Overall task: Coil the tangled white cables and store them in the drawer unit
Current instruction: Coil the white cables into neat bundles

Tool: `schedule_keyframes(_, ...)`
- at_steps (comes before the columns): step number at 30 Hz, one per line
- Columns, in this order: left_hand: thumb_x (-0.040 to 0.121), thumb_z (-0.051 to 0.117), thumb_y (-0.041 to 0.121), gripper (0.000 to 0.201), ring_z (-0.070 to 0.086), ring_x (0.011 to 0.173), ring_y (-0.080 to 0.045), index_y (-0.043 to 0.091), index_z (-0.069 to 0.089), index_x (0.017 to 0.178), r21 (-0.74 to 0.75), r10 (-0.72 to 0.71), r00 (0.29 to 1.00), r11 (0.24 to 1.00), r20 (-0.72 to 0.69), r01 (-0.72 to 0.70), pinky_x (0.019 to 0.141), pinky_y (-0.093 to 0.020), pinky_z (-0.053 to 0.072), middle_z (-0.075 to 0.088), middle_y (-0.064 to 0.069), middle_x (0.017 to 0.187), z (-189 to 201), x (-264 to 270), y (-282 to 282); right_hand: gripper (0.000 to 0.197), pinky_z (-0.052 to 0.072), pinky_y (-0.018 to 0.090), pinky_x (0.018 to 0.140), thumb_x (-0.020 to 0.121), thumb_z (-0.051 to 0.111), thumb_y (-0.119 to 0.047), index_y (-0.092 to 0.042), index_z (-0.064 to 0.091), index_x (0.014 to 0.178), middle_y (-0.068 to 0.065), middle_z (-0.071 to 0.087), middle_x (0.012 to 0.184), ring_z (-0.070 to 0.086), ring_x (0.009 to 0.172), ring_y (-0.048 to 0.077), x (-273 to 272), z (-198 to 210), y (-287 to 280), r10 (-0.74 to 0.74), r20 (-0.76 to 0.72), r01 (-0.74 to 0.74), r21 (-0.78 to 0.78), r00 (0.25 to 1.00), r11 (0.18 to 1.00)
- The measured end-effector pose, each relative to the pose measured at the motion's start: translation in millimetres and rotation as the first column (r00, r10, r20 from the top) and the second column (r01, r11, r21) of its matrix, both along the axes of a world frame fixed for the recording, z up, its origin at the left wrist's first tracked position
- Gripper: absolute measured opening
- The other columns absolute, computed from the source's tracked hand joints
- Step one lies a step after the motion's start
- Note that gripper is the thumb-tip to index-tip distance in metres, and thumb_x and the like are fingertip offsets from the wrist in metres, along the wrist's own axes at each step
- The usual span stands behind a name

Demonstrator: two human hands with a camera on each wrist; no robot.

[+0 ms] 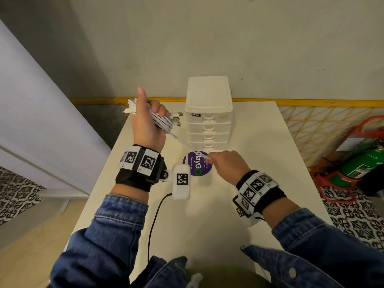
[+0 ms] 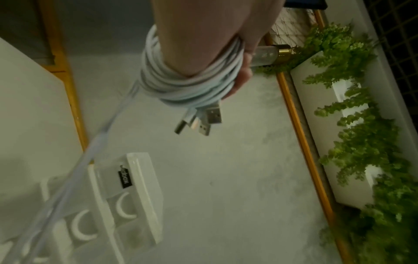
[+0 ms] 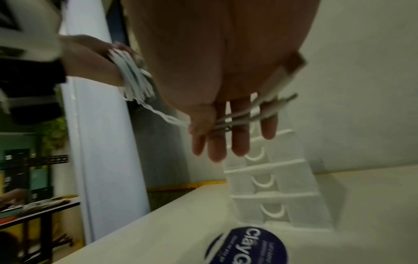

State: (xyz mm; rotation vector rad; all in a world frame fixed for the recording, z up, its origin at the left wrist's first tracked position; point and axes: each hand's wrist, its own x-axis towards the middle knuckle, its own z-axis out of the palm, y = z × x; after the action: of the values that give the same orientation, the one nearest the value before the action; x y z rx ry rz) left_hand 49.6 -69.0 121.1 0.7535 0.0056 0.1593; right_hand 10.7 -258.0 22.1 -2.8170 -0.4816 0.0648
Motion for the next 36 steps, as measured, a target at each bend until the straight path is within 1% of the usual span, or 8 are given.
schedule_keyframes(4,0.094,0.049,0.041,0.039,0.042,0.046,-0.012,0.019,0.04,0.063,0.328,0.25,0.968,0.917,-0.023,-0.229,0.047,-0.025,0.039,0.041,0.002,0.052,-9,3,-4,0.03,0.04,0.036,0.081,0.092,0.039,-0.01,-0.015,0.056,0.116,0.014,0.065,0.107,0.057,0.097,0.035,-2,15,20,0.103,0.03,-0.097,-0.153,0.994,0.983)
schedule_keyframes(8,0.093,0.053,0.038,0.035,0.046,0.042,-0.012,0.014,0.046,0.069,0.707,0.301,0.95,0.656,0.076,-0.265,0.046,-0.024,0.043,0.048,-0.003,0.054,-20,5,-1,0.035,0.047,0.037,0.068,0.082,0.044,-0.003,-0.012,0.06,0.111,0.01,0.068,0.094,0.061,0.083,0.033,-9,33,30,0.284,0.229,-0.282,-0.045,0.931,0.958)
schedule_keyframes(15,0.091,0.025,0.065,0.074,0.051,0.034,-0.014,0.005,0.056,0.06,0.957,-0.206,0.952,0.136,-0.227,0.257,0.044,-0.023,0.043,0.055,-0.008,0.047,-46,-5,-6,0.025,0.029,0.029,0.063,0.093,0.04,-0.029,-0.021,0.063,0.084,-0.003,0.064,0.066,0.057,0.06,0.02,-10,58,22,0.372,0.567,-0.346,-0.159,0.735,0.925)
schedule_keyframes(18,0.081,0.007,0.076,0.088,0.045,0.028,-0.016,0.005,0.055,0.064,0.798,-0.538,0.726,0.151,-0.429,0.584,0.039,-0.02,0.039,0.046,-0.004,0.036,-57,-10,-8,0.026,0.035,0.03,0.068,0.09,0.043,-0.034,-0.017,0.06,0.083,-0.001,0.066,0.067,0.059,0.062,0.022,-7,70,12,0.245,0.523,-0.302,0.025,0.816,0.953)
schedule_keyframes(23,0.064,0.031,0.088,0.091,0.036,0.024,-0.011,0.002,0.056,0.08,0.584,-0.819,0.394,0.09,-0.417,0.807,0.033,-0.015,0.032,0.04,0.0,0.035,-52,-22,-24,0.021,0.045,0.033,0.071,0.089,0.048,-0.018,-0.014,0.057,0.107,0.006,0.066,0.08,0.061,0.078,0.022,-4,62,-3,0.055,0.37,-0.219,0.421,0.928,0.88)
schedule_keyframes(27,0.077,0.062,0.059,0.054,0.032,0.026,-0.01,0.006,0.053,0.076,0.607,-0.826,0.386,0.069,-0.41,0.792,0.035,-0.014,0.03,0.038,0.002,0.037,-41,-29,-33,0.033,0.042,0.016,0.08,0.094,0.035,-0.02,-0.019,0.051,0.124,-0.016,0.047,0.096,0.05,0.088,-0.001,-4,55,-5,0.063,0.268,-0.213,0.579,0.961,0.787)
schedule_keyframes(30,0.085,0.057,0.021,0.022,0.031,0.025,-0.011,0.01,0.054,0.066,0.624,-0.817,0.385,0.04,-0.429,0.78,0.035,-0.015,0.026,0.038,0.001,0.035,-35,-32,-35,0.033,0.043,0.019,0.088,0.095,0.032,-0.022,-0.015,0.058,0.115,-0.003,0.059,0.105,0.056,0.098,0.005,-6,53,-7,0.086,0.135,-0.155,0.684,0.987,0.712)
schedule_keyframes(36,0.082,0.046,0.006,0.034,0.033,0.024,-0.013,0.017,0.054,0.051,0.548,-0.845,0.336,0.062,-0.416,0.834,0.035,-0.014,0.027,0.039,-0.001,0.034,-23,-33,-38,0.032,0.047,0.015,0.079,0.094,0.037,-0.028,-0.021,0.068,0.089,-0.008,0.072,0.085,0.065,0.084,0.006,-18,54,-1,0.015,0.02,-0.025,0.897,1.0,0.441)
